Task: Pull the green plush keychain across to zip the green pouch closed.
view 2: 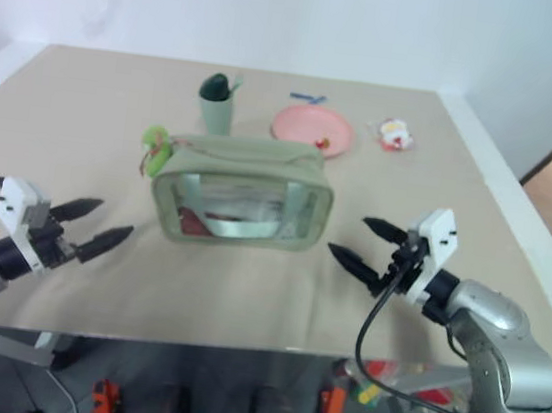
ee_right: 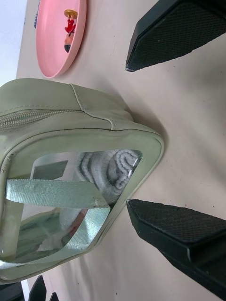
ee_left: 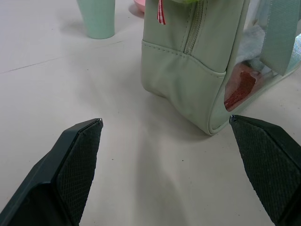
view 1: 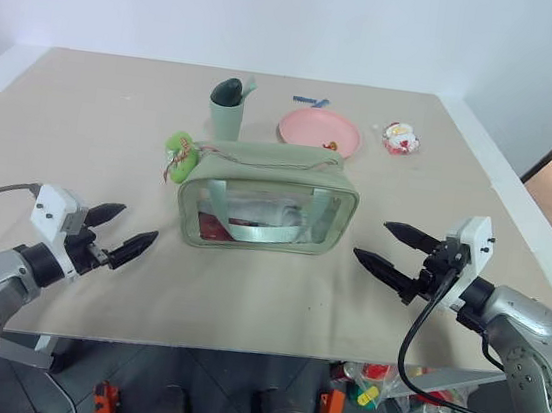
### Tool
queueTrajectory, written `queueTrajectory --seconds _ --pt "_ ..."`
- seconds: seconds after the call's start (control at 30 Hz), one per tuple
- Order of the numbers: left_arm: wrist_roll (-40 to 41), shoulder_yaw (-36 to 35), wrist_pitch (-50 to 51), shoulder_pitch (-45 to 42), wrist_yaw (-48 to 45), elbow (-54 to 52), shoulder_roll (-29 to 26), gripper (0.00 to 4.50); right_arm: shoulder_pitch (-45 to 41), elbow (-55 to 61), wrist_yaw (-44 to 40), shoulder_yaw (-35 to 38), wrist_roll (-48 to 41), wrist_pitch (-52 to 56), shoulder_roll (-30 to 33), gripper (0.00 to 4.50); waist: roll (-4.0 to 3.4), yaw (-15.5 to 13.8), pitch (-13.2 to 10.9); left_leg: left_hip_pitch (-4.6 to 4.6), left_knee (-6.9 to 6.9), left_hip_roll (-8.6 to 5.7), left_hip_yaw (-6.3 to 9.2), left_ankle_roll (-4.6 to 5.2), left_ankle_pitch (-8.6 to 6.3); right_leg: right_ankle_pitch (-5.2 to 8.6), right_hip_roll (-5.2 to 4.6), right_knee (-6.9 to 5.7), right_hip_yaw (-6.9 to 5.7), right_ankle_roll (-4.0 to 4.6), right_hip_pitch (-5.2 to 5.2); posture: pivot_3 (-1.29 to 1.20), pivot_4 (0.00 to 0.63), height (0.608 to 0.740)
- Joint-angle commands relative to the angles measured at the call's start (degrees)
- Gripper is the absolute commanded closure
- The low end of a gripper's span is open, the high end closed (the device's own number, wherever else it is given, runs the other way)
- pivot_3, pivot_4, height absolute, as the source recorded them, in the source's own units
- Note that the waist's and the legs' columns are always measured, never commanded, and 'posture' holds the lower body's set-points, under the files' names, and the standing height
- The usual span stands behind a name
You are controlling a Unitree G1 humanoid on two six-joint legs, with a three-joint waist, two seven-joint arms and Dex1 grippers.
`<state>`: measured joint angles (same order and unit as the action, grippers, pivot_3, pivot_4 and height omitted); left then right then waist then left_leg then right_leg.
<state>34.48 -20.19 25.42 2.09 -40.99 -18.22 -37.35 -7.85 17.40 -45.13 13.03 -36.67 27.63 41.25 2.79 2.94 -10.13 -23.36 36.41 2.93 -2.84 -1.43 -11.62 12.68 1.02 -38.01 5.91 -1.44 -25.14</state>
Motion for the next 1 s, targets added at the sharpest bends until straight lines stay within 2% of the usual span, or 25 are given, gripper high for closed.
queueTrajectory --seconds 0.03,0.3,0.37,0.43,0.53,0.7,0.83,1.0 --pt "1.0 -0.8 0.2 -1.4 -0.2 -0.5 -0.6 0.03 -0.1 2.5 0.2 1.2 -0.4 0.1 0.2 0.0 0.0 0.0 0.0 0.0 0.0 0.0 0.0 0.0 0.0 0.0 0.0 0.0 0.0 0.0 0.0 0.0 0.15 0.74" --pt "4.3 -1.7 2.3 -3.1 -1.2 -1.7 -0.8 0.03 1.1 3.1 0.1 1.0 0.5 -0.6 0.1 0.0 0.0 0.0 0.0 0.0 0.01 0.0 -0.03 0.0 0.0 0.0 -0.01 0.0 0.02 -0.01 0.01 0.0 0.15 0.74" --pt "6.8 -2.5 3.9 -2.9 -2.9 -3.0 -2.0 0.03 1.0 2.8 -0.4 1.0 0.9 -1.2 0.2 0.0 0.0 0.0 0.0 0.0 0.0 0.0 -0.02 0.0 0.0 0.0 0.0 0.0 0.0 -0.01 0.0 0.0 0.15 0.74" --pt "12.6 -3.9 7.9 -2.7 -5.9 -6.5 -5.0 0.03 -0.3 2.1 -1.3 1.1 1.8 -2.4 0.9 0.0 0.03 0.0 0.0 -0.01 0.0 0.01 0.0 0.0 0.0 0.0 0.01 0.0 -0.01 0.0 0.0 0.0 0.15 0.74" --pt "21.5 -5.5 14.4 -4.5 -8.0 -11.1 -10.4 0.03 -5.3 0.0 -2.4 1.3 2.2 -2.9 2.2 0.0 0.05 0.1 -0.1 -0.02 0.02 0.05 -0.05 0.0 0.0 -0.01 0.01 -0.02 0.0 0.0 -0.07 0.0 0.15 0.74" --pt "29.1 -3.5 19.8 -10.4 -8.4 -15.1 -16.9 0.03 -16.5 -6.5 -6.7 -3.7 4.7 -4.1 2.6 0.0 0.04 0.4 -0.1 0.03 0.09 -0.02 -0.08 0.01 0.01 -0.02 -0.03 -0.03 0.03 -0.02 -0.02 0.0 0.15 0.74" --pt "28.1 0.7 19.8 -14.6 -7.3 -16.0 -16.5 0.03 -23.5 -12.5 -11.3 -8.4 6.8 -6.6 0.6 0.0 0.03 0.4 -0.1 0.03 0.02 -0.01 -0.02 0.01 0.01 -0.01 0.03 -0.03 0.0 -0.01 0.0 0.0 0.15 0.74" --pt "26.5 3.2 19.2 -15.0 -5.8 -16.4 -15.2 0.03 -29.0 -17.7 -13.2 -11.3 8.7 -7.6 -2.2 0.0 0.03 0.4 -0.1 -0.05 -0.02 0.01 0.01 0.18 -0.1 -0.01 0.07 -0.05 -0.01 -0.19 -0.05 0.0 0.15 0.74"
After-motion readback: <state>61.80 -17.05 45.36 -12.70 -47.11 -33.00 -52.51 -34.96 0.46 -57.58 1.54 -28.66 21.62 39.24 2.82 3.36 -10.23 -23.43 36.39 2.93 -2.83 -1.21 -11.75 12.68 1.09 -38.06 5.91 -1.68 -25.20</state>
